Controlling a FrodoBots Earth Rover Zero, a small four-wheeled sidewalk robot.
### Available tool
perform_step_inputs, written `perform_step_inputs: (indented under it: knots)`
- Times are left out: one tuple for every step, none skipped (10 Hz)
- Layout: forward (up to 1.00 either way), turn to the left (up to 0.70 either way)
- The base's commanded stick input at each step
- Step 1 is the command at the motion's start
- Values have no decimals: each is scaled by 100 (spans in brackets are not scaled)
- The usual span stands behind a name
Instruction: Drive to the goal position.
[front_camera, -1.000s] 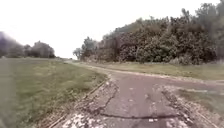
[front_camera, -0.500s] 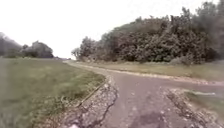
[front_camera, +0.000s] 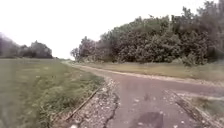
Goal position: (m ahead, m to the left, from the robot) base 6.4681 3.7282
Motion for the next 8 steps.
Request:
perform_step_inputs:
  knots:
    - [70, 0]
    - [70, -5]
    - [70, -16]
    - [70, -28]
    - [70, -22]
    - [70, -4]
    - [70, 0]
    - [70, 0]
